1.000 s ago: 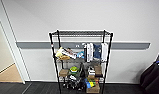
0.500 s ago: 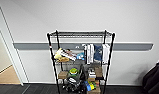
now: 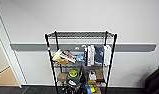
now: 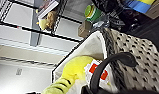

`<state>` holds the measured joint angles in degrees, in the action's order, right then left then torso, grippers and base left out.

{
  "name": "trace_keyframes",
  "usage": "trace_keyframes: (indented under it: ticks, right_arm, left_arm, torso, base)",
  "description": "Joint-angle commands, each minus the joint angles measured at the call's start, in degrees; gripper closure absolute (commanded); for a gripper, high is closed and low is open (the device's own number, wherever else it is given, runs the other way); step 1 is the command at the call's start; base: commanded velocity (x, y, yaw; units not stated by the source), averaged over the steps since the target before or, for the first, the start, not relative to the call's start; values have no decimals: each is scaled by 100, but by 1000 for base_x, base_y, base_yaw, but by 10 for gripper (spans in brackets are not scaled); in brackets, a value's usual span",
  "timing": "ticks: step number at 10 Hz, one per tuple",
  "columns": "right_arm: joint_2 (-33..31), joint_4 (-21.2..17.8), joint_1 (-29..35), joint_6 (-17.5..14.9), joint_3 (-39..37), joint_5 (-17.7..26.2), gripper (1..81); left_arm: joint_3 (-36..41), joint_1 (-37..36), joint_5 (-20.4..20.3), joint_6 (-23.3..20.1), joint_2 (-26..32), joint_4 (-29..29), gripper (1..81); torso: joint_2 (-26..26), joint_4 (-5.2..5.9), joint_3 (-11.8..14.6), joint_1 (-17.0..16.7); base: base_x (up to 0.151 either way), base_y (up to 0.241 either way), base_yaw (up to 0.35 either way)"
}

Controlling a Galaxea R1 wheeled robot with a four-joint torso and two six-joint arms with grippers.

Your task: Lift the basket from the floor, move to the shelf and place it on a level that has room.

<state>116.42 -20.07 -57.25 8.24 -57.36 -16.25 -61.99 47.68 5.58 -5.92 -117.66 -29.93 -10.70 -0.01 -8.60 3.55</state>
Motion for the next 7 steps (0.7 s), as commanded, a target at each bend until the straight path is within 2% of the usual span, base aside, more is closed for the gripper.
trace_keyframes:
  ticks: [1,7]
  right_arm:
    - [-301,249,762,11,252,139,811]
    - [-309,258,718,-6,279,139,811]
  left_arm:
    - [275,-711,180,-58,164,48,811]
    - [318,-711,189,-58,181,48,811]
  torso:
    - [0,0,0,0]
    - [-2,0,0,-2]
  base:
    - [117,0,0]
    - [117,0,0]
